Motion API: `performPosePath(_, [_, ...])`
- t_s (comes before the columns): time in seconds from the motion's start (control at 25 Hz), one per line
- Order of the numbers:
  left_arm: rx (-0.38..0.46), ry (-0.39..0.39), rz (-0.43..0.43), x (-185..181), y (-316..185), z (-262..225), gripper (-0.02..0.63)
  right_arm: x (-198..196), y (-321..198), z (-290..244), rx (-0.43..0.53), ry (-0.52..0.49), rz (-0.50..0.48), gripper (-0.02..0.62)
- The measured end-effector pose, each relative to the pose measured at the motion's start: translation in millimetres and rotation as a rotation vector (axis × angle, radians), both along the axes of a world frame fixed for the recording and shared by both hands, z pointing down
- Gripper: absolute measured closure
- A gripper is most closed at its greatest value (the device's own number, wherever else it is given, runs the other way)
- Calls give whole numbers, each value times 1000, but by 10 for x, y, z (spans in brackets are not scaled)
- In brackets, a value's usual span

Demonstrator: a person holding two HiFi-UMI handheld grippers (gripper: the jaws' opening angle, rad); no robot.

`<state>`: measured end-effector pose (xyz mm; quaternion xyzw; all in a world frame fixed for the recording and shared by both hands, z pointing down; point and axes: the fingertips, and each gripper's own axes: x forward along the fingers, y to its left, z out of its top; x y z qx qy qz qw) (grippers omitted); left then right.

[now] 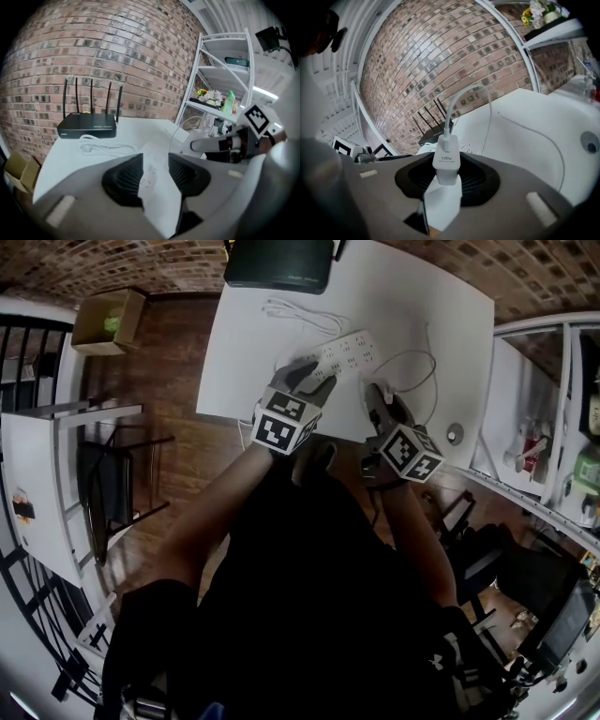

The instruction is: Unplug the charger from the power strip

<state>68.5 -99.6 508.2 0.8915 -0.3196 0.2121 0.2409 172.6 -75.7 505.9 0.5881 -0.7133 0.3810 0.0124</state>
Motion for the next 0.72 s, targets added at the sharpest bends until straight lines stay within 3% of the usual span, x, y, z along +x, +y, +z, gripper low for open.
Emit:
performPosePath(0.52, [-26, 45, -9, 34, 279, -143, 437, 486, 305, 278, -52, -241, 206, 454])
performPosePath(0.72, [-31, 28, 10, 80, 365, -94, 437, 564, 378, 365, -71, -268, 244, 454])
